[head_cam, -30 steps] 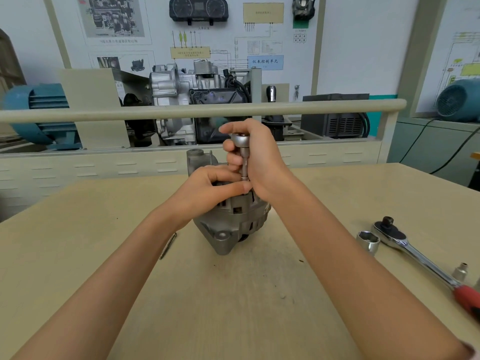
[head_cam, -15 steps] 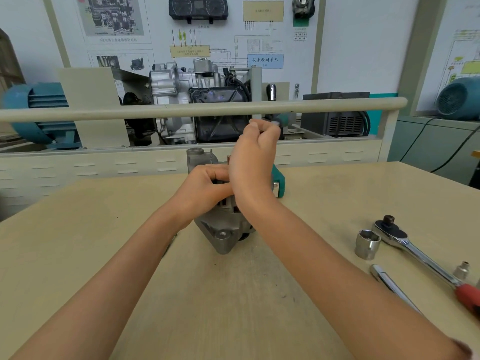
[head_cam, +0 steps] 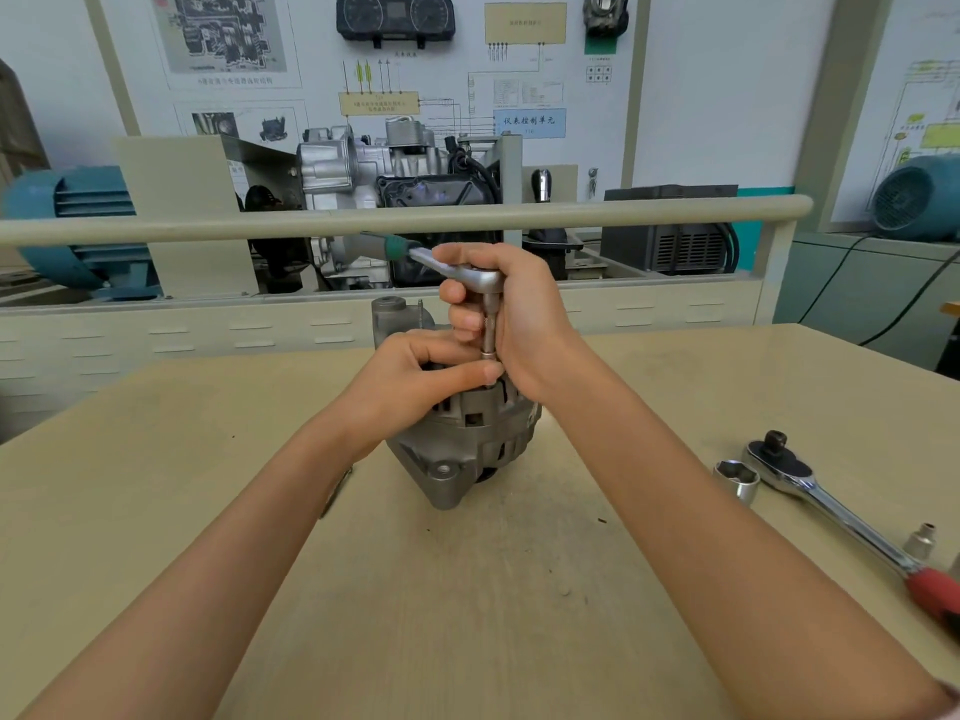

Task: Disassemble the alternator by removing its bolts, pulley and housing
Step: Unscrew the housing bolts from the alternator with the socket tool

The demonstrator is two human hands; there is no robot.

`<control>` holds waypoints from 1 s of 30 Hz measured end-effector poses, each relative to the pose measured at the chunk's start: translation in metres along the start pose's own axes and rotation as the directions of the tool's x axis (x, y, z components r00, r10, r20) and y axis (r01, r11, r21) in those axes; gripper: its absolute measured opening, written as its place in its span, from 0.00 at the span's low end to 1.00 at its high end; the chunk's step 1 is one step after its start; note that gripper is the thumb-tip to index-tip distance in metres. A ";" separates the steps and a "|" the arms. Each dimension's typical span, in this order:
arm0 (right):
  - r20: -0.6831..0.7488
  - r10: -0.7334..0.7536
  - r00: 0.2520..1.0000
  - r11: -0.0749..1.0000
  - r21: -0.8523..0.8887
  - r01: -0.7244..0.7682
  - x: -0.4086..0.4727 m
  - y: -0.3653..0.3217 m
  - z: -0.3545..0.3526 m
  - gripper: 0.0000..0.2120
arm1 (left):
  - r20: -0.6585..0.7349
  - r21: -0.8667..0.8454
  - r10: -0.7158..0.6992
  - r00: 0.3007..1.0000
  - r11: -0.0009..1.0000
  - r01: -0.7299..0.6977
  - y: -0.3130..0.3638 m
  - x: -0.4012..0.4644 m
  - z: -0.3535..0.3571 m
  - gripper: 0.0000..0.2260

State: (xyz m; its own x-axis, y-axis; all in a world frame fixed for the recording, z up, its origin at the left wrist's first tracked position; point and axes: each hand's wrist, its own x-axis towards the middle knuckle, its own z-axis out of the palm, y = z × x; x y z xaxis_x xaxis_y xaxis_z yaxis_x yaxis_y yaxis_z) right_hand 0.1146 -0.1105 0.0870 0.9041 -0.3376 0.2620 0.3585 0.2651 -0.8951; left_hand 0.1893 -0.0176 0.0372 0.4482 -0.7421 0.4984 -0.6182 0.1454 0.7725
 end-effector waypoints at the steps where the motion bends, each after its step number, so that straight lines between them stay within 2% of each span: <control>1: -0.121 -0.041 0.992 0.999 -0.026 0.038 0.000 0.003 0.005 0.11 | -0.007 0.008 0.016 1.000 1.000 -0.016 0.001 0.000 0.001 0.08; 3: -0.321 -0.166 0.933 0.977 -0.178 0.113 -0.002 0.009 0.016 0.10 | -0.012 0.033 0.043 0.999 0.999 -0.042 0.002 -0.001 0.002 0.19; 5: -0.392 -0.272 0.879 0.944 -0.284 0.166 -0.004 0.014 0.023 0.07 | -0.029 0.061 0.024 0.999 0.998 -0.022 0.002 -0.002 0.004 0.29; 7: -0.419 -0.282 0.863 0.947 -0.267 0.180 -0.002 0.012 0.023 0.06 | -0.034 0.074 0.026 0.999 0.997 -0.023 0.001 -0.001 0.004 0.30; 9: -0.426 -0.173 0.888 0.980 -0.166 0.112 0.000 0.006 0.019 0.08 | -0.023 0.064 0.044 0.999 0.997 -0.043 0.000 -0.001 0.003 0.24; 11: -0.359 -0.062 0.931 0.997 -0.063 0.042 0.001 0.001 0.013 0.10 | -0.006 0.043 0.041 0.999 0.998 -0.041 0.001 0.000 0.002 0.17; 14: -0.145 0.022 0.989 0.999 -0.024 -0.026 0.000 -0.003 0.005 0.11 | 0.027 0.012 0.023 0.999 1.000 -0.023 0.000 -0.001 -0.001 0.13; 17: 0.072 0.063 0.995 0.997 -0.055 -0.059 -0.002 -0.006 -0.002 0.11 | 0.046 -0.005 -0.006 0.999 1.000 0.007 0.000 -0.001 -0.003 0.08; 19: 0.116 0.074 0.990 0.996 -0.064 -0.067 -0.003 -0.009 -0.004 0.12 | 0.033 -0.012 -0.011 0.999 1.000 0.011 -0.001 -0.001 -0.003 0.08; 20: 0.090 0.077 0.993 0.996 -0.047 -0.073 -0.002 -0.008 -0.004 0.11 | 0.021 -0.010 -0.003 1.000 1.000 0.003 -0.002 -0.001 -0.002 0.08; 22: -0.077 0.053 0.996 0.998 -0.013 -0.054 0.000 -0.005 0.001 0.11 | -0.020 0.007 0.029 0.999 1.000 -0.029 -0.002 -0.001 0.001 0.08; 23: -0.196 0.001 0.981 1.000 -0.029 -0.007 0.001 -0.001 0.005 0.11 | -0.045 0.018 0.042 0.998 0.999 -0.041 -0.002 -0.001 0.002 0.10; 25: -0.373 -0.170 0.912 0.979 -0.172 0.112 -0.001 0.007 0.014 0.10 | -0.078 0.032 0.048 0.996 0.998 -0.046 -0.003 0.000 0.003 0.16; 27: -0.429 -0.307 0.850 0.936 -0.299 0.187 -0.003 0.014 0.019 0.07 | -0.090 0.034 0.039 0.995 0.999 -0.036 -0.003 -0.001 0.004 0.24; 28: -0.436 -0.323 0.840 0.930 -0.311 0.196 -0.003 0.015 0.019 0.07 | -0.091 0.038 0.034 0.995 0.999 -0.031 -0.004 -0.001 0.003 0.24; 30: -0.430 -0.262 0.864 0.954 -0.252 0.164 0.000 0.012 0.015 0.07 | -0.084 0.052 0.027 0.996 0.998 -0.023 -0.004 0.000 0.004 0.19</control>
State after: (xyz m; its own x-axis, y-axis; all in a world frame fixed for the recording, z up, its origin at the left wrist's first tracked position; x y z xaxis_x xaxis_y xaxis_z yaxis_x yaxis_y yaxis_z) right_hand 0.1218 -0.0935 0.0820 0.5871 -0.7495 0.3060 0.4313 -0.0304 -0.9017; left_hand 0.1892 -0.0207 0.0324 0.4839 -0.6804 0.5503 -0.6609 0.1281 0.7395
